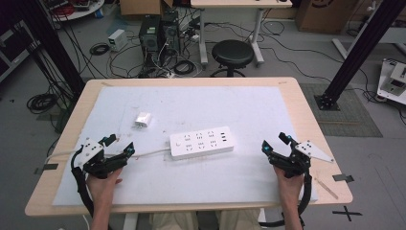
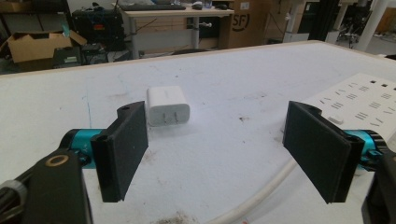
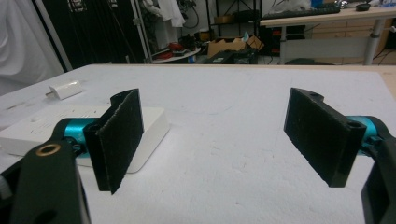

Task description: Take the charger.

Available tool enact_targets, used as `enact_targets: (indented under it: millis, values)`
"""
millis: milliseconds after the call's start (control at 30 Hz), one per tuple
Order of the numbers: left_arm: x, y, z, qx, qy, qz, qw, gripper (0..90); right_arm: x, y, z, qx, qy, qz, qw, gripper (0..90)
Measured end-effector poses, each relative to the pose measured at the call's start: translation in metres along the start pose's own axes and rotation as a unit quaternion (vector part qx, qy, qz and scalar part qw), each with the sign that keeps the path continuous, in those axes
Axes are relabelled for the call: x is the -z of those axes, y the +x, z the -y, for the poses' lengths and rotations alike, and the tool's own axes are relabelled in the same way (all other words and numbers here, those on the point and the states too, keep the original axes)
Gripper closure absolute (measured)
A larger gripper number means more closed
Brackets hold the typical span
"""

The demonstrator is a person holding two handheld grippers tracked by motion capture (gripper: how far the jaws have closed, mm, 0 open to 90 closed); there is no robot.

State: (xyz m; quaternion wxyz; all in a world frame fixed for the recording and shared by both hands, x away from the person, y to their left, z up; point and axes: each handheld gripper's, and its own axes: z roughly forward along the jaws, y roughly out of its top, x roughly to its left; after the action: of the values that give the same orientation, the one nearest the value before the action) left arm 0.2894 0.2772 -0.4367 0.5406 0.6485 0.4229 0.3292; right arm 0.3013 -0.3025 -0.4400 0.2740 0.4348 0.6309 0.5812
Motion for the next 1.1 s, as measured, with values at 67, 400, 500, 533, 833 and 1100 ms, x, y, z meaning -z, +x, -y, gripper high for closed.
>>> enact_targets:
  millis: [67, 400, 500, 533, 833, 1100]
  values:
    - [0.000, 0.000, 0.000, -0.002, 0.000, 0.000, 1.0000, 22.3, 0.000, 0.000, 0.000, 0.002, -0.003, 0.000, 1.0000, 20.2]
    - [-0.001, 0.004, 0.000, 0.006, -0.004, 0.017, 0.9998, 23.2, 0.001, 0.001, 0.001, 0.004, -0.007, 0.001, 1.0000, 20.2]
    - [0.002, 0.003, 0.000, 0.006, -0.013, 0.003, 0.9999, 23.2, 0.001, 0.001, 0.001, 0.008, -0.008, 0.002, 0.9999, 20.2]
    - [0.003, 0.004, 0.000, 0.007, -0.016, 0.001, 0.9998, 23.2, 0.000, 0.002, 0.001, 0.008, -0.008, 0.002, 0.9999, 20.2]
    - [0.004, 0.009, -0.001, 0.036, -0.012, 0.024, 0.9990, 22.8, 0.000, 0.003, 0.001, 0.012, -0.007, 0.005, 0.9999, 20.2]
    - [0.004, 0.000, -0.014, 0.016, -0.019, -0.024, 0.9994, 22.8, 0.000, 0.004, 0.001, 0.015, -0.004, 0.010, 0.9998, 20.2]
